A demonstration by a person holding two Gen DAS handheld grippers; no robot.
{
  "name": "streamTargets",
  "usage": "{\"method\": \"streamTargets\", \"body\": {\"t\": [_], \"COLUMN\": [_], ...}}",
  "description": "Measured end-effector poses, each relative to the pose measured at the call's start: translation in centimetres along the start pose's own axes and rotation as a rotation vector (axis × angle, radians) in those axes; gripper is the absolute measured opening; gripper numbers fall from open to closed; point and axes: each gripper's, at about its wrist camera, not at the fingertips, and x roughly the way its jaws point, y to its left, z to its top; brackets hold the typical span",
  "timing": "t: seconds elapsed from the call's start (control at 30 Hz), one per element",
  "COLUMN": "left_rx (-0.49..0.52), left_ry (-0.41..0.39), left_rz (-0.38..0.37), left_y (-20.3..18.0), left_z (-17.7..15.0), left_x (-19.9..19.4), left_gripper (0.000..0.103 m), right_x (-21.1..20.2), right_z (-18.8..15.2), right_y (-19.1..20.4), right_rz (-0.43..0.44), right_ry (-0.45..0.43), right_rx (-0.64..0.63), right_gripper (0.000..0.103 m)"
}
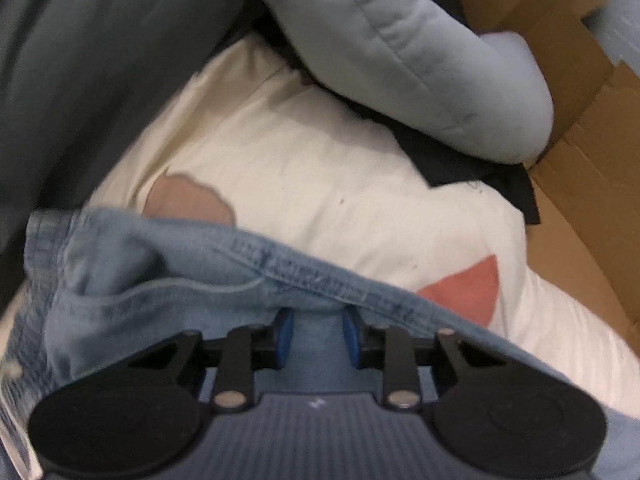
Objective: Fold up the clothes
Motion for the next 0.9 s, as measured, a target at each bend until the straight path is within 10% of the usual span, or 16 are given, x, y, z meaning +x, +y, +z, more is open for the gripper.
{"method": "streamTargets", "body": {"t": [0.17,0.53,0.9], "left_rx": [0.045,0.088,0.437], "left_ry": [-0.035,0.03,0.12], "left_rz": [0.025,-0.192,-0.337], "left_y": [-1.0,-9.1,-21.4], "left_z": [-0.2,-2.0,-5.5], "left_x": [-1.7,-2.6,-1.6], "left_gripper": [0.026,0.027,0.042], "right_x": [-0.5,-1.6,-0.7], "right_z": [-0.3,-2.6,-2.4], "right_y": [-0.4,1.1,1.6], "right_rz": [-0.004,0.065,0.057], "right_ry": [0.005,0.045,0.035], "right_rx": [0.064,0.05,0.033], "right_gripper": [0.04,0.04,0.046]}}
